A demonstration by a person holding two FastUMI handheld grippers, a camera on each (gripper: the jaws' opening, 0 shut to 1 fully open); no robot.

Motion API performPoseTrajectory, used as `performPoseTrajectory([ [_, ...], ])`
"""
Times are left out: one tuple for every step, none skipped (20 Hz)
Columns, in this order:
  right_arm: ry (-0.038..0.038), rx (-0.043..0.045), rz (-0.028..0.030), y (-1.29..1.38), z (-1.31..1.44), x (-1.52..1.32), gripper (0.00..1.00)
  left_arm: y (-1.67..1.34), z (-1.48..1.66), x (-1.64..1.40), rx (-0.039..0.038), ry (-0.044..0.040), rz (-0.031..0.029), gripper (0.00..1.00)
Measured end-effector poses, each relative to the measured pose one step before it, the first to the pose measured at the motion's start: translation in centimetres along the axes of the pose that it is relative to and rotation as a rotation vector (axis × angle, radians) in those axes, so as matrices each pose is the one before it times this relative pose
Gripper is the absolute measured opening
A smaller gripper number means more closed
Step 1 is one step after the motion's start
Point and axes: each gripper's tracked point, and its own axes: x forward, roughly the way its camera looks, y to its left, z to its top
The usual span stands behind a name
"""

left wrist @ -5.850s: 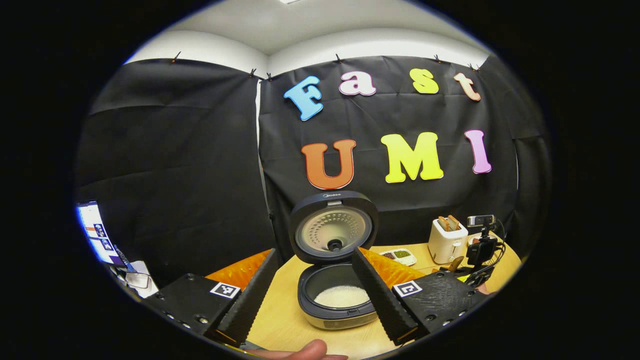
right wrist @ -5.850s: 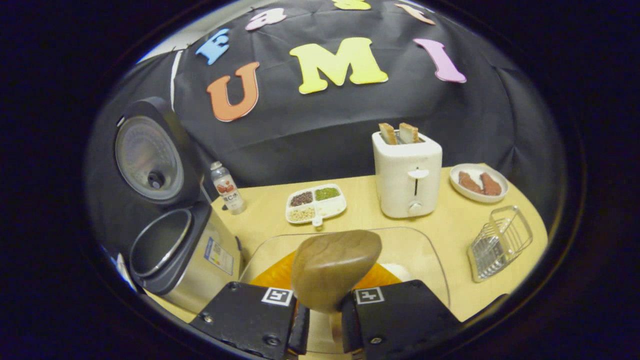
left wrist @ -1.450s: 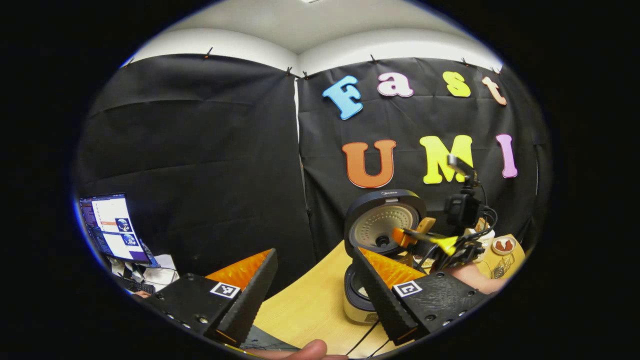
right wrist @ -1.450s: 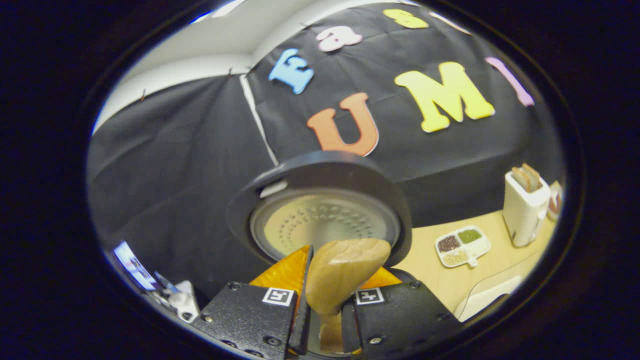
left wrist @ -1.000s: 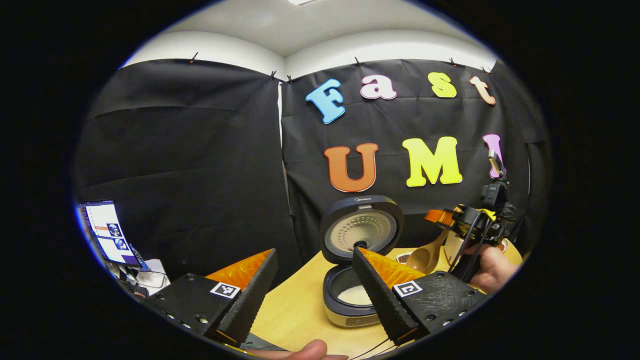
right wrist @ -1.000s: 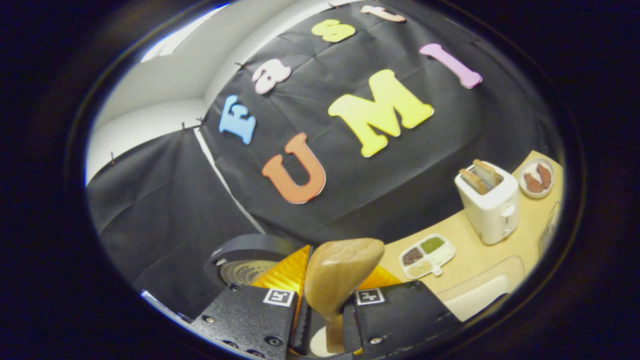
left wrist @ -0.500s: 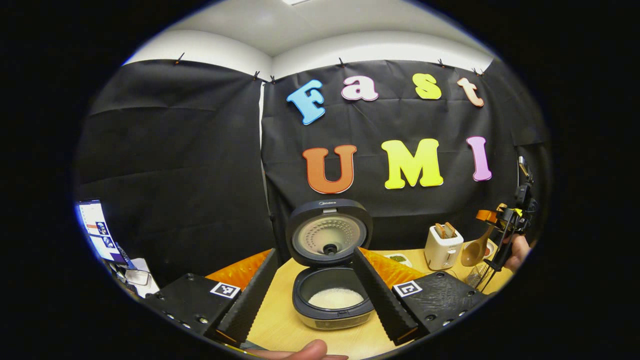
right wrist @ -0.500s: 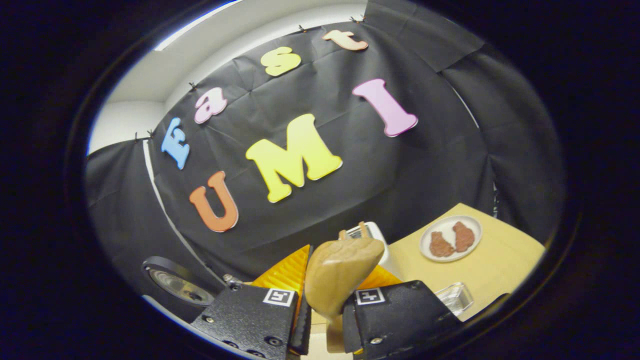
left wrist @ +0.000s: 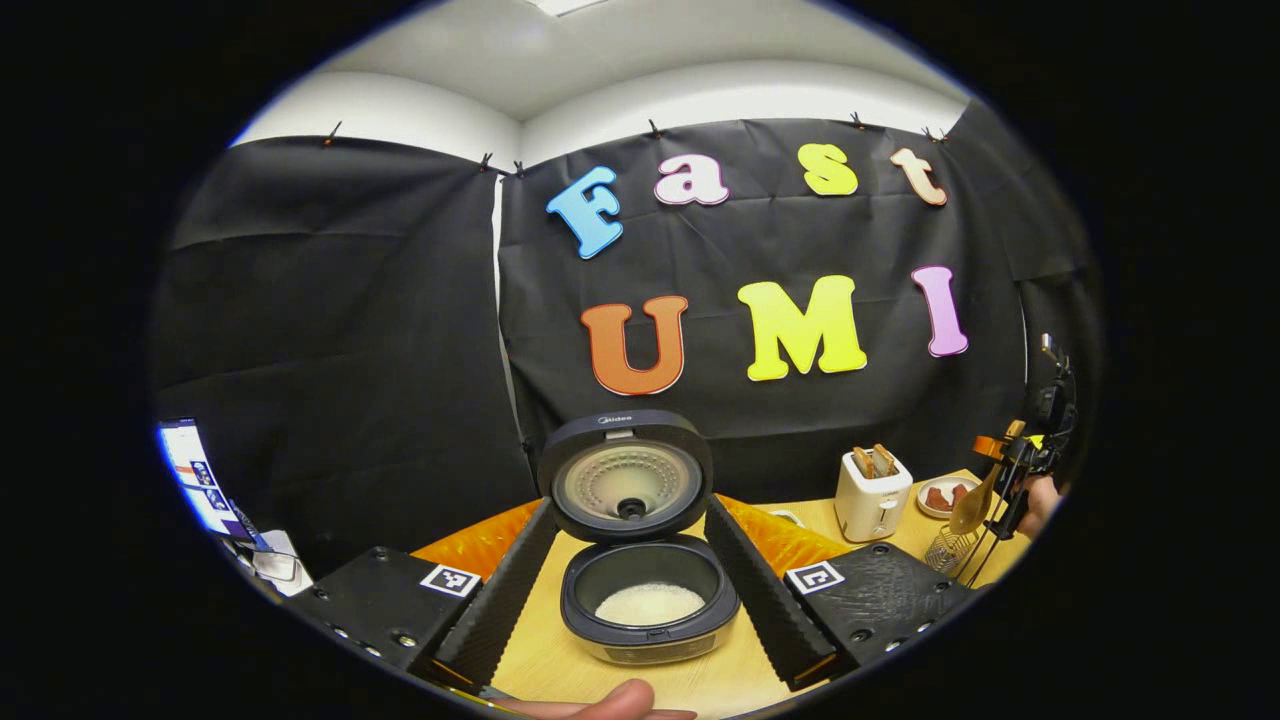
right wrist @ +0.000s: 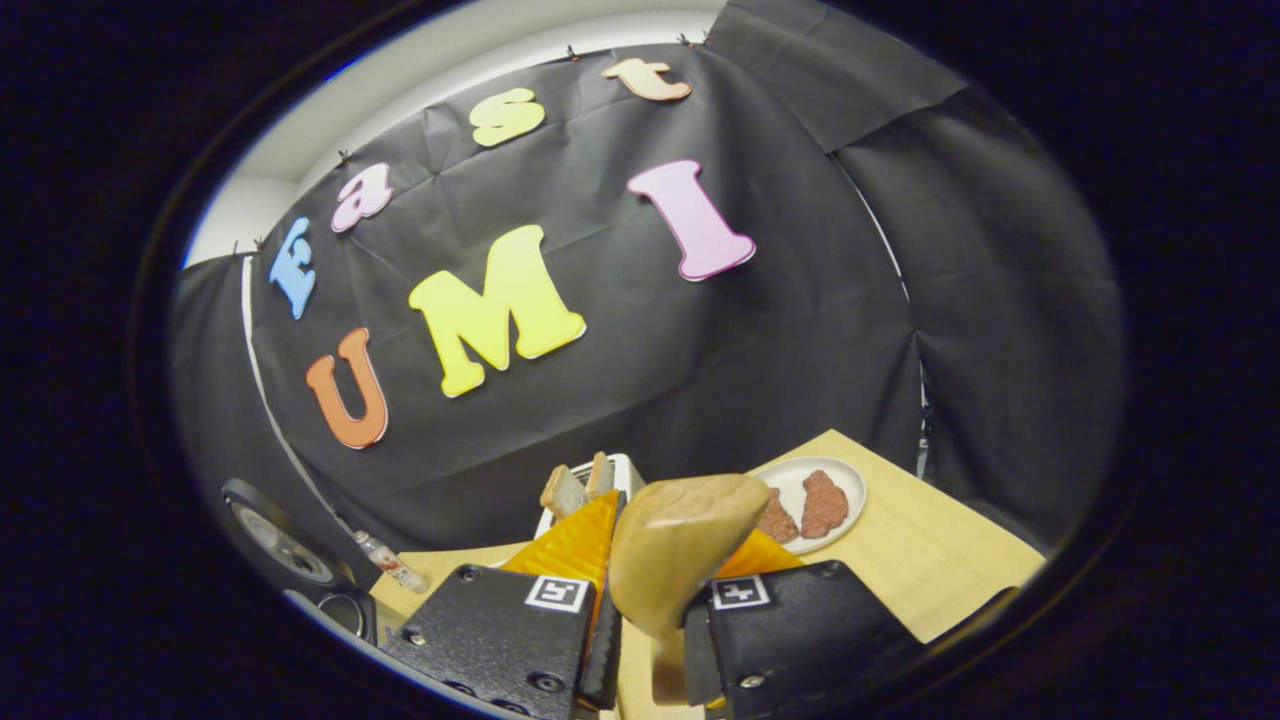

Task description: Close the left gripper, press the button to open the rice cooker; take a wooden spoon from the chopstick holder with the right hand, scoop a spoonful of rice and pour it into the rice cooker, then put the wooden spoon back into the chopstick holder.

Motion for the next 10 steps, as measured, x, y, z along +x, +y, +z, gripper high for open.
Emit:
performPoseTrajectory([
  [0.00323,-0.00359,-0.00073,-0.335,-0.220,0.275,0.26,-0.206,0.074,0.095,0.00223,0.00022,-0.00280,0.96],
  [0.00308,-0.00567,-0.00376,-0.337,-0.223,0.205,0.26,-0.164,-0.089,0.103,0.00111,0.00510,-0.00090,0.96],
  [0.00624,-0.00835,-0.00316,-0.233,-0.313,0.259,0.26,-0.175,-0.001,0.003,0.00148,-0.00060,-0.00208,0.96],
  [0.00267,-0.00565,-0.00238,-0.364,-0.311,0.122,0.25,-0.090,0.049,0.031,0.00423,0.00093,0.00051,0.96],
  [0.00339,-0.00030,-0.00211,-0.213,-0.257,0.196,0.26,0.005,0.029,0.026,0.00234,-0.00128,0.00162,0.96],
  [0.00439,-0.00228,0.00073,-0.136,-0.318,0.400,0.26,-0.123,-0.017,0.007,0.00460,0.00101,-0.00328,0.96],
  [0.00623,-0.00106,-0.00774,-0.350,-0.345,0.162,0.26,-0.127,-0.083,0.051,0.00258,0.00232,-0.00006,0.96],
  [0.00314,-0.00061,-0.00619,-0.250,-0.350,0.137,0.26,-0.015,-0.058,-0.043,0.00260,0.00022,-0.00085,0.96],
  [0.00295,0.00173,-0.00258,-0.242,-0.423,0.241,0.26,-0.104,0.000,0.054,0.00157,0.00182,-0.00234,0.95],
  [0.00788,-0.00154,-0.00596,-0.293,-0.635,0.314,0.26,-0.112,-0.143,0.031,0.00171,0.00279,0.00032,0.96],
])
